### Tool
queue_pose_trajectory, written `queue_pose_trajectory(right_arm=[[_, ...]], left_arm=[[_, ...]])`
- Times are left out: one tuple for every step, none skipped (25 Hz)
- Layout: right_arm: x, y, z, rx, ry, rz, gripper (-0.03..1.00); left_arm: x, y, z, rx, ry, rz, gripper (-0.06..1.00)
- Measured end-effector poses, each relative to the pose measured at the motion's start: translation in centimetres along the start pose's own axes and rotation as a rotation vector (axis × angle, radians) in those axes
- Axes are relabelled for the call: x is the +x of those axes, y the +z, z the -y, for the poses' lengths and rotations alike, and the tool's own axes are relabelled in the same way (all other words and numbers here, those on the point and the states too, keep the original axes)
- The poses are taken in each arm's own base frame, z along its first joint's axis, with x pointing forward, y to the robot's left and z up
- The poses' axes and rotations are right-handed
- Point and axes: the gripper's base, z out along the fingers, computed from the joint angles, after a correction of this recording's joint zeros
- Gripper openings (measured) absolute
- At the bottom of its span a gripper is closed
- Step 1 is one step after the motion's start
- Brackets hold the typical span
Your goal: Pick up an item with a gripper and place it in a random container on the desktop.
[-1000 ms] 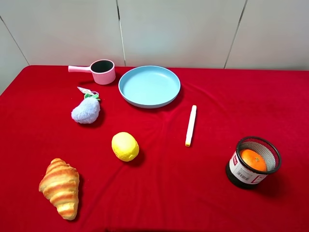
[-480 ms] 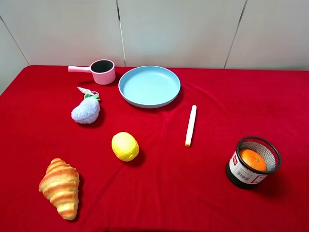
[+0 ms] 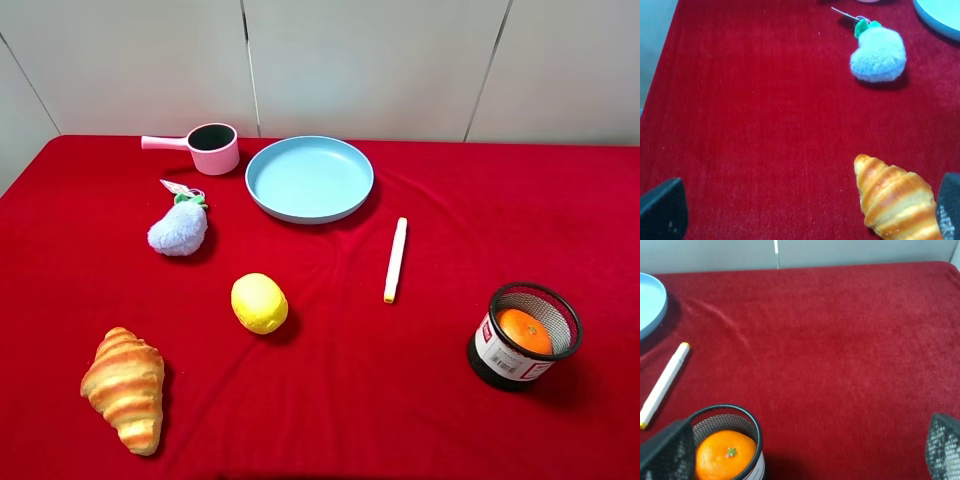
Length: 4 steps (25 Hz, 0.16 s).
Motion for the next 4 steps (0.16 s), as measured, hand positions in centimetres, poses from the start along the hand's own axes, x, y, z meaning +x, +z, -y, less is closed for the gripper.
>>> queue_pose_trajectory(right_arm=[[0.00,0.00,0.00,0.000,0.000,0.000,0.69],[0.00,0.00,0.00,0.000,0.000,0.000,0.69],[0.00,0.00,0.00,0.000,0.000,0.000,0.69],[0.00,0.00,0.00,0.000,0.000,0.000,0.69]], left_arm=[[0.00,0.00,0.00,0.000,0.000,0.000,0.99],[0.00,0.00,0.00,0.000,0.000,0.000,0.99],[0.00,0.00,0.00,0.000,0.000,0.000,0.99],[0.00,0.00,0.00,0.000,0.000,0.000,0.99]])
